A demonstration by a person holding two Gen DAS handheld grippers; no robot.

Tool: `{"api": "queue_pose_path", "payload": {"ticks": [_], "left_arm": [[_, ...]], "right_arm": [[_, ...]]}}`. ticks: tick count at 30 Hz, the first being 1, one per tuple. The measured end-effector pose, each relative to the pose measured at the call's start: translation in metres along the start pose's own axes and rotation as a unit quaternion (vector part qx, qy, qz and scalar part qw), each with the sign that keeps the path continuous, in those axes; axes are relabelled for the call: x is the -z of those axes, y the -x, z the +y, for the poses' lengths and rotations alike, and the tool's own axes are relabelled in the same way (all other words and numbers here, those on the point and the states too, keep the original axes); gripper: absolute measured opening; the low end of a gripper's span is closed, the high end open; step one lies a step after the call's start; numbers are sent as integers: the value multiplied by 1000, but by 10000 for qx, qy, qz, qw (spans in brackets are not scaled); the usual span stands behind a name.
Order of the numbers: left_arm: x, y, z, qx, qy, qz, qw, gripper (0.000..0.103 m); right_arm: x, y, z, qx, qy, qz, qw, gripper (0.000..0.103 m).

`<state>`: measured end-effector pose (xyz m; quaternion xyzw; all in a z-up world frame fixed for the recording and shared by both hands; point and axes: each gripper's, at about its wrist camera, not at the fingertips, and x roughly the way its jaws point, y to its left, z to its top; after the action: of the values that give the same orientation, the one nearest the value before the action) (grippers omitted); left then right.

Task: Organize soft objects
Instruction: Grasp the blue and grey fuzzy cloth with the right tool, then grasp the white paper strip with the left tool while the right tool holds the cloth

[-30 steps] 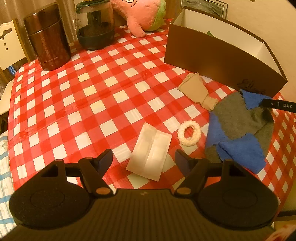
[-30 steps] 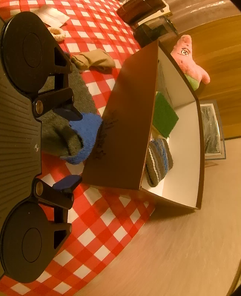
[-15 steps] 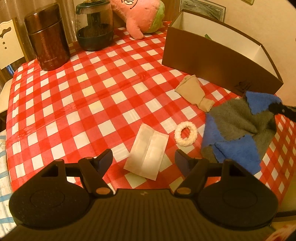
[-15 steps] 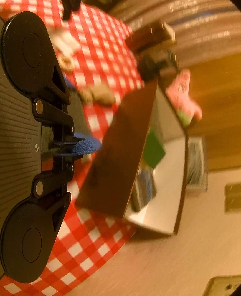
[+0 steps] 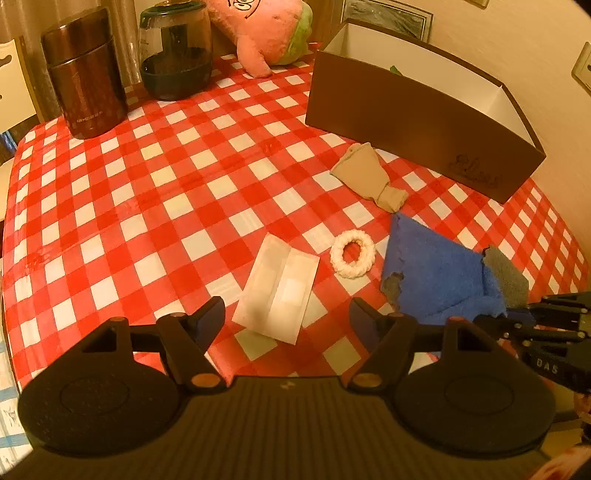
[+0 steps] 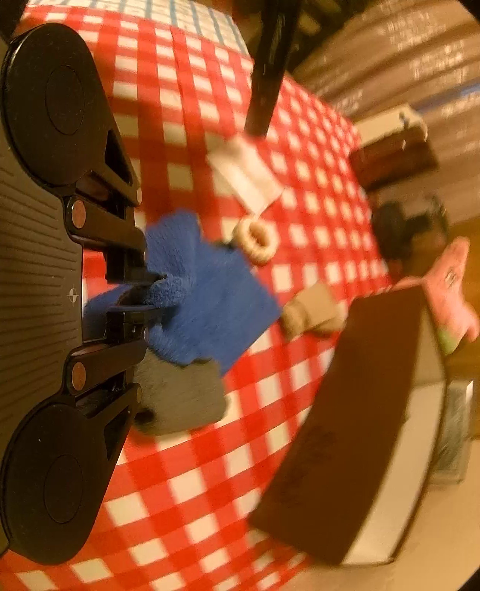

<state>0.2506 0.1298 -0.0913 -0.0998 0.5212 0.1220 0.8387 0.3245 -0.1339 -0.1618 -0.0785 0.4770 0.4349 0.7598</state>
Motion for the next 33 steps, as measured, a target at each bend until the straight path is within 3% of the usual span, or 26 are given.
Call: {"api": "queue_pose_path", "payload": {"ticks": [2, 4, 6, 8, 12, 17, 22, 24, 33], "left_arm": [[2, 0, 1, 0, -5, 17, 10000, 72], [4, -1, 2, -3, -1, 44, 10000, 72], [5, -1, 3, 9, 11, 58, 10000, 72], [6, -2, 4, 15, 8, 63, 10000, 72], [6, -4, 8, 17, 47, 96, 9999, 72], [7, -7, 11, 1, 96, 129, 9999, 72], [8, -10, 17, -49, 151, 186, 9997, 72], [8, -10, 18, -56, 174, 193, 9996, 72], [10, -14, 21, -79, 208, 235, 9995, 72]], "right_arm": [[-3, 0, -3, -57, -129, -10, 9999, 10], [-7, 5, -6, -97, -168, -50, 9998, 21], [-10, 12, -9, -104, -206, -143, 9996, 52], [-11, 25, -11, -79, -263, -355, 9990, 65], [-13, 42, -16, 91, -403, -598, 9974, 81], [-8, 28, -46, 304, -1021, -401, 9935, 84], [-3, 3, -65, 67, -1951, -236, 9805, 84], [-6, -1, -60, 8, -2048, -231, 9785, 84], [-29, -29, 3, 672, -562, -162, 9960, 96]]}}
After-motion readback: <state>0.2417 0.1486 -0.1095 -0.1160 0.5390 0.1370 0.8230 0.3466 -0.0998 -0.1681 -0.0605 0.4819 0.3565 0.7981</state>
